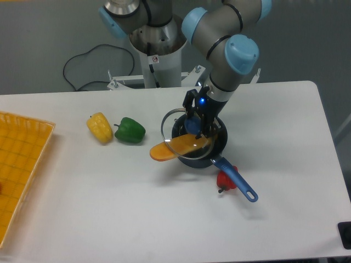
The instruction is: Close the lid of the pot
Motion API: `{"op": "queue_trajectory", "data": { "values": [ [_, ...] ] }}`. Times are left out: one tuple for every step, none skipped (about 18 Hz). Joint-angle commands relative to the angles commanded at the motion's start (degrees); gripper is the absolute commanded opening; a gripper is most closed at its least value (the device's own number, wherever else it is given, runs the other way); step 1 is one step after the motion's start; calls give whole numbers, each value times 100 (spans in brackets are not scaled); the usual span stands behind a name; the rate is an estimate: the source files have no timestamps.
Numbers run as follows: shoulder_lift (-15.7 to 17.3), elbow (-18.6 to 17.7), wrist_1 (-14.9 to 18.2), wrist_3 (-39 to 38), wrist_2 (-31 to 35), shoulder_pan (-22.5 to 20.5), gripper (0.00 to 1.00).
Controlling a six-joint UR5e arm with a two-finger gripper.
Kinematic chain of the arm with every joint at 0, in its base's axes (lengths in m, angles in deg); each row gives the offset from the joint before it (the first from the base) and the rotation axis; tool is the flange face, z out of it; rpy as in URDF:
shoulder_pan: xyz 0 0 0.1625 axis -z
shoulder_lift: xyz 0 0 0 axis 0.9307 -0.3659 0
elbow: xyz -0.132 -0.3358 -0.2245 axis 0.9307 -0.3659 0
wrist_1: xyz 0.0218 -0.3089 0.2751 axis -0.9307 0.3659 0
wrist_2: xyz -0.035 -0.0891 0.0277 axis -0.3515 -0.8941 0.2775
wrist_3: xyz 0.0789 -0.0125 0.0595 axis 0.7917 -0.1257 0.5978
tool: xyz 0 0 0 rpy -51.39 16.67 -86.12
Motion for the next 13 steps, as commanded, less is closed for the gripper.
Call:
{"op": "queue_trajectory", "data": {
  "values": [
    [0,0,-9,26,0,0,49],
    [0,9,0,79,0,-9,49],
    [0,0,0,105,0,-26,49],
    [0,0,0,114,0,-44,49],
    [0,0,0,114,9,-53,49],
    [0,0,0,140,9,-61,49],
    [0,0,9,184,9,-79,49],
    [0,0,9,202,9,-88,49],
    [0,0,9,220,9,-97,49],
    [0,0,9,220,9,-105,49],
    [0,0,9,220,9,-105,49],
    [0,0,9,220,9,-105,49],
    [0,0,9,220,9,-105,49]
  ]
}}
